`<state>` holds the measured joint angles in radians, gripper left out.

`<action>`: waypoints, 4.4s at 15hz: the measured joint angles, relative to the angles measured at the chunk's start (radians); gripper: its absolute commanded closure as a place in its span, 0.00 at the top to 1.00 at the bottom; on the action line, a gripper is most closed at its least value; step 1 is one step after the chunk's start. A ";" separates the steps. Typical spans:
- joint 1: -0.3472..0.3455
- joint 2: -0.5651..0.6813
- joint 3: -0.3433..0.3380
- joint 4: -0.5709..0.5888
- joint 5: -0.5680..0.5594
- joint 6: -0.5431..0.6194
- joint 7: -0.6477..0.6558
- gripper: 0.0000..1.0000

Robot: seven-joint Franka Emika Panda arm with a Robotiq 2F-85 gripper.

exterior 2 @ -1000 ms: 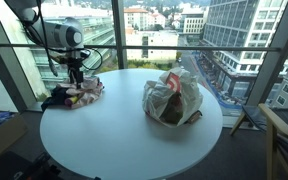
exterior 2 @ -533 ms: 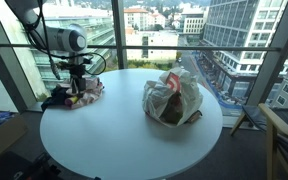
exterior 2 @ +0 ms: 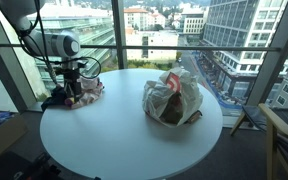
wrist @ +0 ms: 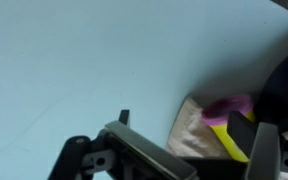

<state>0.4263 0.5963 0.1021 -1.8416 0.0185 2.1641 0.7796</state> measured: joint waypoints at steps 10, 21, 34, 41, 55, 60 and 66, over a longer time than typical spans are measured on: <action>0.029 0.025 0.017 0.007 -0.053 0.068 -0.037 1.00; 0.063 0.106 0.019 0.068 -0.110 0.099 -0.116 0.65; 0.117 0.113 -0.043 0.096 -0.221 0.007 -0.101 0.27; 0.049 -0.017 -0.040 0.106 -0.148 -0.317 -0.093 0.27; -0.210 0.079 -0.061 0.251 -0.031 -0.811 -0.241 0.27; -0.248 0.194 -0.071 0.330 -0.031 -0.861 -0.351 0.27; -0.270 0.322 -0.085 0.438 -0.018 -0.971 -0.378 0.27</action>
<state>0.1561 0.9179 0.0171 -1.4031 0.0007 1.1929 0.4015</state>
